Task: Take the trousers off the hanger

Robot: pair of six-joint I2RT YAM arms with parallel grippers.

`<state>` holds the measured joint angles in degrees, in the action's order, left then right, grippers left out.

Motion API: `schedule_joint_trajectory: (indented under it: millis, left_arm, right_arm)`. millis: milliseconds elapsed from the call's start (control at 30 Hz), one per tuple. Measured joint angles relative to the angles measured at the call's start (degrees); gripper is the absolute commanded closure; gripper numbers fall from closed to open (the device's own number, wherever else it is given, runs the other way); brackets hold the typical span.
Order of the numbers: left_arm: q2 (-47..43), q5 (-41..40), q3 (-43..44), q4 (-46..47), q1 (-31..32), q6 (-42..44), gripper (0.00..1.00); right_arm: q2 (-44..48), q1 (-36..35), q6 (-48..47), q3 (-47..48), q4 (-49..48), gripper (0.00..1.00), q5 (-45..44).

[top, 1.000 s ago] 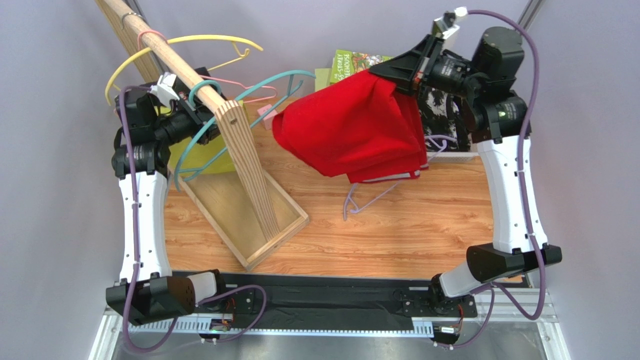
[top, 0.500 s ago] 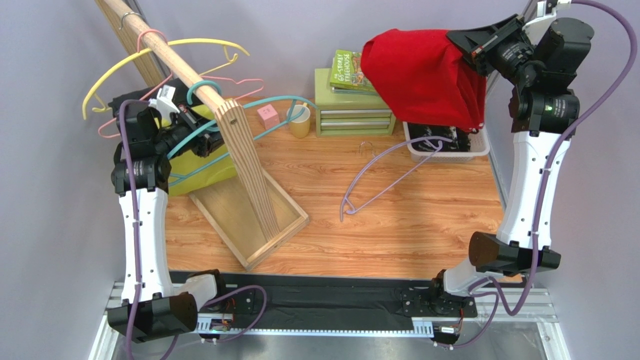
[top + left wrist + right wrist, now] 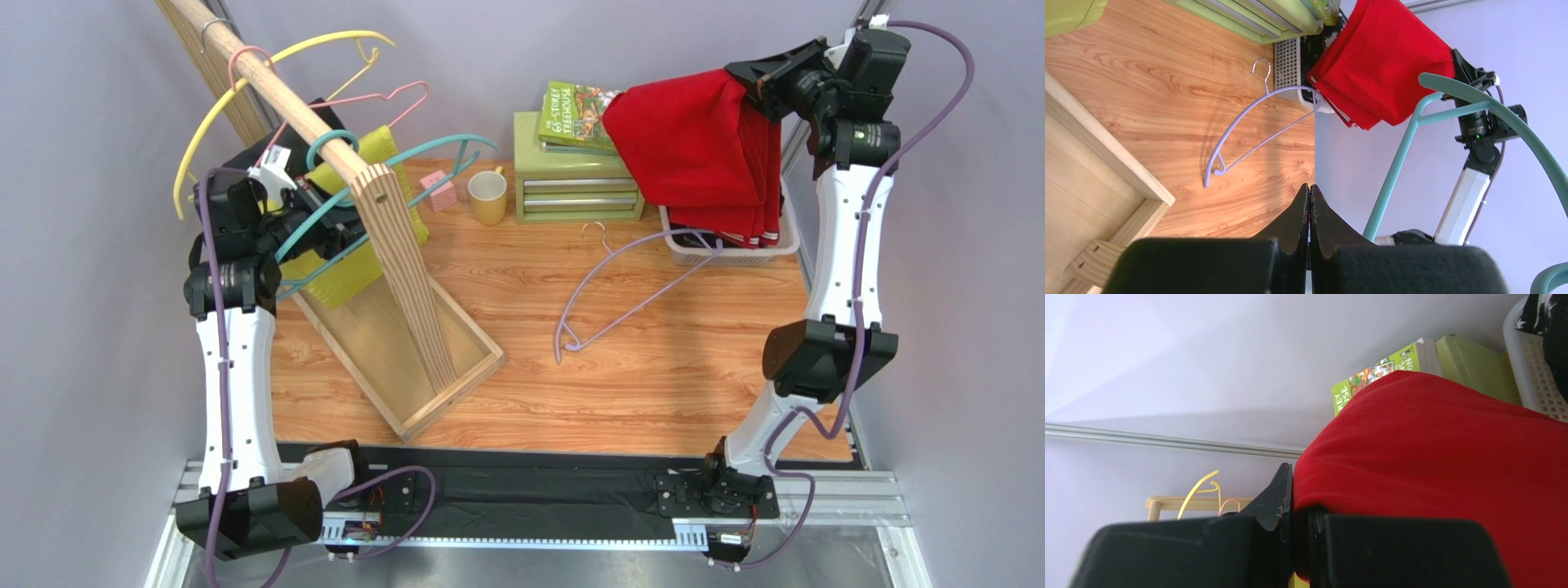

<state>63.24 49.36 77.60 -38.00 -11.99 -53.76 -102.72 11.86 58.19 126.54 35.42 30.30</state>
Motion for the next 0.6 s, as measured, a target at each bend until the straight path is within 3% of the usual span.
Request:
schedule_joint_trajectory:
  millis: [400,500,600]
  left_arm:
    - [-0.1,0.2,0.0,-2.3,0.0,1.6,1.0]
    - [-0.3,0.0,0.1,-4.4,0.0,2.7,1.0]
    - [-0.9,-0.3,0.2,-6.3,0.0,3.7,1.0]
  right_arm:
    - [-17.9,5.1,-6.1,5.7,-12.8,1.0,-2.4]
    - [-21.6,6.6,-7.4,5.8,-14.1,0.93,-2.7]
    - [-23.7,8.0,-8.5,5.8,-13.9,0.72,-3.1]
